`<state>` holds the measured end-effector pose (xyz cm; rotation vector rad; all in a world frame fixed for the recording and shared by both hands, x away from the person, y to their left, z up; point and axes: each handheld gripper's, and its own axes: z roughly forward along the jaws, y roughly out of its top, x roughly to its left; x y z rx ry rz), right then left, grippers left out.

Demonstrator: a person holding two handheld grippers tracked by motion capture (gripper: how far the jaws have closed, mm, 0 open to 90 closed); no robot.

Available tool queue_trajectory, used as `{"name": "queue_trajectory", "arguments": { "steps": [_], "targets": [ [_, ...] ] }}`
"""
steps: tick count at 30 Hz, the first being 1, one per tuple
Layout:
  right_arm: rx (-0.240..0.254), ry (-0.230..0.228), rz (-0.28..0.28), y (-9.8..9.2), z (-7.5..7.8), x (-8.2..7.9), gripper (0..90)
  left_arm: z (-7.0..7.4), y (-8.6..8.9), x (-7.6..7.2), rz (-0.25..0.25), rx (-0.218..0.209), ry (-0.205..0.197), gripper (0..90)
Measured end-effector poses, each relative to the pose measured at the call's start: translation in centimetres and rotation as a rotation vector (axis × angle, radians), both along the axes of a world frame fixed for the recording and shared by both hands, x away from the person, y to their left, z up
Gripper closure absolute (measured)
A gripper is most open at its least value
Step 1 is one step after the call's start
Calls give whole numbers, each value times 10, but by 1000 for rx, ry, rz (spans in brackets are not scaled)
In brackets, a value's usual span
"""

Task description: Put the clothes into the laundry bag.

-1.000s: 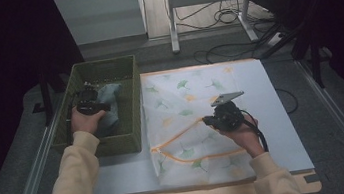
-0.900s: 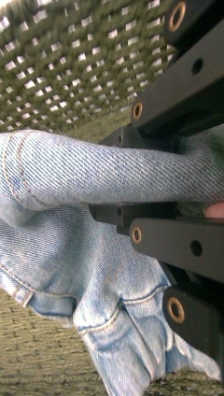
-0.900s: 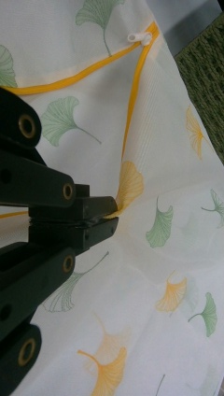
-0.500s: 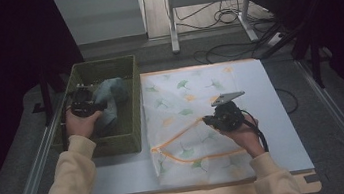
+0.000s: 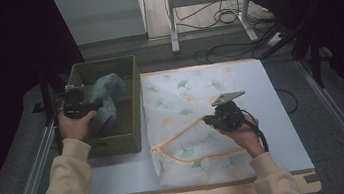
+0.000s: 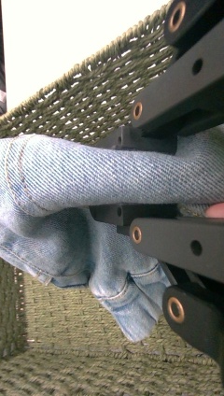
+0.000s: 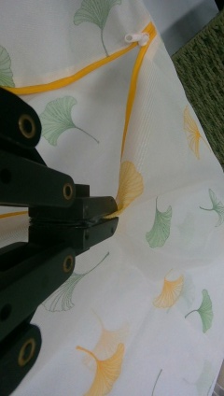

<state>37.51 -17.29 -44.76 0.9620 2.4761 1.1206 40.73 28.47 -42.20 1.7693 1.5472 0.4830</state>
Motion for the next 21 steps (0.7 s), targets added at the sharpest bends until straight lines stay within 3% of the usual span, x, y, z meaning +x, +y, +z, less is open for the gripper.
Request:
{"name": "queue_trajectory", "arguments": {
  "steps": [7, 21],
  "targets": [
    [-1, -3, 0, 0, 0, 0, 884, 3, 1, -5, -2, -2, -27, 732],
    [-3, -5, -2, 1, 1, -1, 886, 12, 6, -19, -9, -55, -83, 733]
  ]
}}
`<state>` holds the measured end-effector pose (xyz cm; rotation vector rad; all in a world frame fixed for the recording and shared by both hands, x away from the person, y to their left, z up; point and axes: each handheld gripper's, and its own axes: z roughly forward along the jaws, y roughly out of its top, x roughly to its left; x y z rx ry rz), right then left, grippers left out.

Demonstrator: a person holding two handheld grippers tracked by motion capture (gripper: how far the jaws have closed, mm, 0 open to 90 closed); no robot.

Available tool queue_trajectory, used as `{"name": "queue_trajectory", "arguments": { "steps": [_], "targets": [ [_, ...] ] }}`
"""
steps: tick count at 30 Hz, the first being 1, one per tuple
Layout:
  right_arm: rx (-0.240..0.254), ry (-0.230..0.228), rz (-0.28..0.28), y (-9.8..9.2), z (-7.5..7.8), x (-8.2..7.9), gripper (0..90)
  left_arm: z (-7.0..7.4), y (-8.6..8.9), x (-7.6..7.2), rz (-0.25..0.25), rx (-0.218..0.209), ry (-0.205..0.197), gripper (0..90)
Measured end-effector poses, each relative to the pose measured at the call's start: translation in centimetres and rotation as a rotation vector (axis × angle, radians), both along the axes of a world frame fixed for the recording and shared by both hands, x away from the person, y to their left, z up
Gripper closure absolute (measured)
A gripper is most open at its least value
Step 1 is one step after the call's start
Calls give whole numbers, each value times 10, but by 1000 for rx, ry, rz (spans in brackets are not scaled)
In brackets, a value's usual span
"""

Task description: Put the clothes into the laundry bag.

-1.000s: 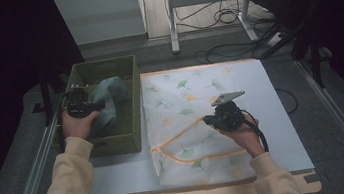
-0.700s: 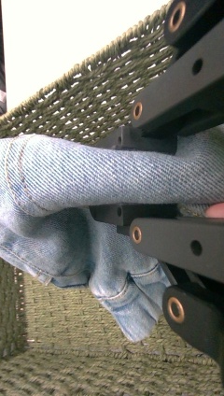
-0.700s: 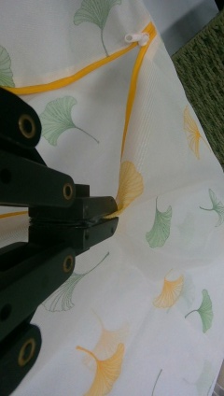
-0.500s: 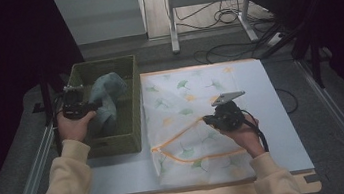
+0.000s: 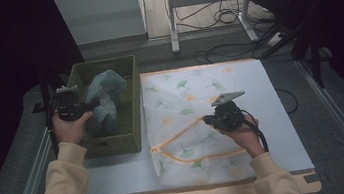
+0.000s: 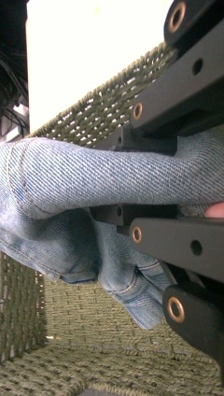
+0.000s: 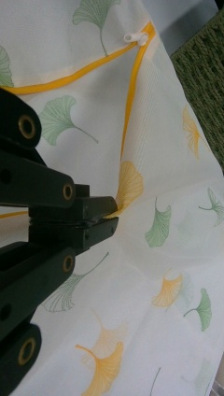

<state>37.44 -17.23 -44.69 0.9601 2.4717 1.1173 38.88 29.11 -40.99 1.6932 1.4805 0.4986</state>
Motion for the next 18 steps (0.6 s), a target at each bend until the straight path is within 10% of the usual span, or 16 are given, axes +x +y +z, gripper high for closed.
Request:
{"name": "queue_trajectory", "arguments": {
  "steps": [18],
  "targets": [
    [-4, -4, 6, 3, -1, 0, 890, 19, 2, -26, -39, -48, -89, 734]
  ]
}}
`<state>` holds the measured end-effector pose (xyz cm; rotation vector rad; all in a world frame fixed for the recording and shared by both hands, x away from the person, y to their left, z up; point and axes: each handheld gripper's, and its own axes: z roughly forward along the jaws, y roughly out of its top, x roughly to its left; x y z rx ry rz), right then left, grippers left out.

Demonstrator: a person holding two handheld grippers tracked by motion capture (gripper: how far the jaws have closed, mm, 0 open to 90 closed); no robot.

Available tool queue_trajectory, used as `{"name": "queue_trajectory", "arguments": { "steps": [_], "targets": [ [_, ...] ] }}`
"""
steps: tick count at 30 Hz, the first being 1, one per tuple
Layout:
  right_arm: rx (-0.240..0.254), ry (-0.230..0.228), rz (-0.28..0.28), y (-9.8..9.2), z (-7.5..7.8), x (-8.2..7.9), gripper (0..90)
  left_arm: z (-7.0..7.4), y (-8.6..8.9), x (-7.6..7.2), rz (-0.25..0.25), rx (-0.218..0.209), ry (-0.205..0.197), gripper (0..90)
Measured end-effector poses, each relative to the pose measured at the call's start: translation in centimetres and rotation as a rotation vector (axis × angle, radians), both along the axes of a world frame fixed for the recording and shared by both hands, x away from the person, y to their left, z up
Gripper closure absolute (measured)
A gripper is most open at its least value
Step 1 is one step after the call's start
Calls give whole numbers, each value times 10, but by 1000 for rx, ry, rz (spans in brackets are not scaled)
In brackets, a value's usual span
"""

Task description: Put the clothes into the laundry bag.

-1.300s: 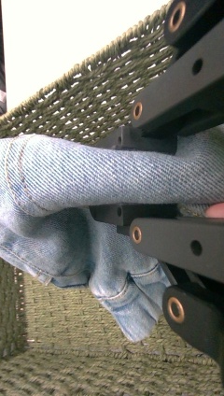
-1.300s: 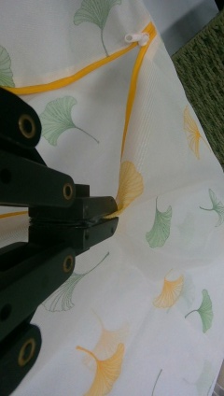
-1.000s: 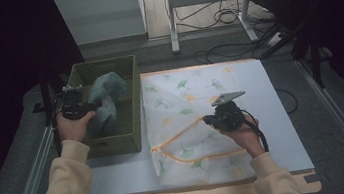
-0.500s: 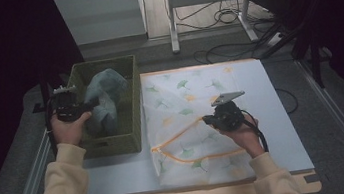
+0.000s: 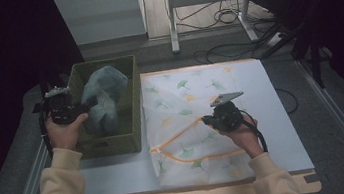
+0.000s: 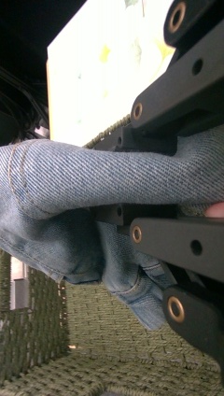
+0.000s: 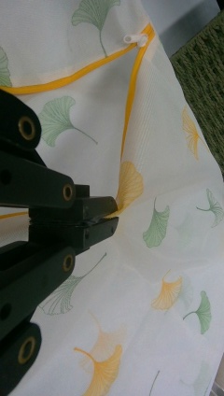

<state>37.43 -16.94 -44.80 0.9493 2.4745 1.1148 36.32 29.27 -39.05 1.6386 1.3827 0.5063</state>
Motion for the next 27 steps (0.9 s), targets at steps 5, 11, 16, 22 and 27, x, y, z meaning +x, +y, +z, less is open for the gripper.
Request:
{"name": "queue_trajectory", "arguments": {
  "steps": [5, 11, 16, 22, 27],
  "targets": [
    [12, 6, 4, 1, 0, 0, 890, 5, 2, -7, -7, -24, -16, 734],
    [16, 12, 8, 3, -1, 0, 890, 12, 2, -18, -18, -41, -46, 734],
    [18, 8, 5, 3, -1, 0, 890, 15, 1, -23, -26, -45, -57, 734],
    [15, 10, 6, 3, -2, 0, 890, 19, 0, -29, -37, -51, -74, 735],
    [18, 8, 2, 2, -2, 0, 890, 25, -1, -36, -47, -63, -103, 735]
  ]
}}
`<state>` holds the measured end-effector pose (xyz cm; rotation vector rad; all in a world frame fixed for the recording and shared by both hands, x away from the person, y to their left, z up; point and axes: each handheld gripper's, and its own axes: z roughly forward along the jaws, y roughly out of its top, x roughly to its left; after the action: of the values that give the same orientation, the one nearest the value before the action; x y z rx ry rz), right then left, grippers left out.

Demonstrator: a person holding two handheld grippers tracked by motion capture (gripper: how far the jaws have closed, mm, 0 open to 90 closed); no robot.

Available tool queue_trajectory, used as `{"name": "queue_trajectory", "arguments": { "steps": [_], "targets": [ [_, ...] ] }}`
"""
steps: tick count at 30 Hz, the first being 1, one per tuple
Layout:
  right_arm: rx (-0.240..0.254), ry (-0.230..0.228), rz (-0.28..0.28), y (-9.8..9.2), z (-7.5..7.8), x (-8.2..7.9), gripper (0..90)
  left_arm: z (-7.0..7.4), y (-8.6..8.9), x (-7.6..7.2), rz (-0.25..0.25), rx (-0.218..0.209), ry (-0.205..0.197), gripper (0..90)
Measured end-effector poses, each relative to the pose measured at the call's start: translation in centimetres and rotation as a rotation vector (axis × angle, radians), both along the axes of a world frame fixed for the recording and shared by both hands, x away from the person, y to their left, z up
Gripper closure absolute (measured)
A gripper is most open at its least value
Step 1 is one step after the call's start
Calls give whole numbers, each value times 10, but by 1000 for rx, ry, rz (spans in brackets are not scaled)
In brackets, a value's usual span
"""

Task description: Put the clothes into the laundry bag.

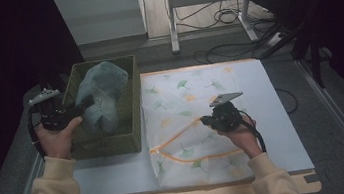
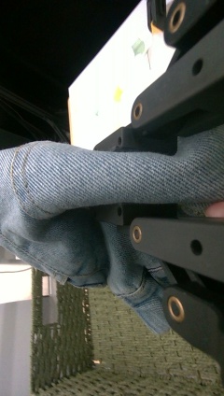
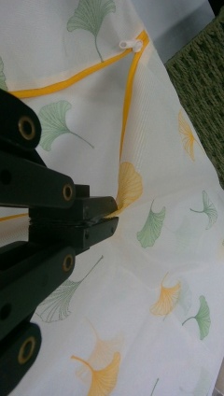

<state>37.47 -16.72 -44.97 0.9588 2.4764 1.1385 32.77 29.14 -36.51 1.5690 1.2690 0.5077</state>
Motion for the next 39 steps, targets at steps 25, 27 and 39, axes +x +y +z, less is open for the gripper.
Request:
{"name": "queue_trajectory", "arguments": {
  "steps": [25, 27, 39],
  "targets": [
    [-1, 0, 1, 1, -2, 0, 890, 23, -16, -37, -90, -68, -111, 735],
    [-1, 4, 0, 1, -2, 0, 890, 24, -17, -39, -97, -67, -120, 735],
    [-2, -1, -1, 1, -2, 0, 890, 36, -21, -56, -134, -92, -164, 736]
  ]
}}
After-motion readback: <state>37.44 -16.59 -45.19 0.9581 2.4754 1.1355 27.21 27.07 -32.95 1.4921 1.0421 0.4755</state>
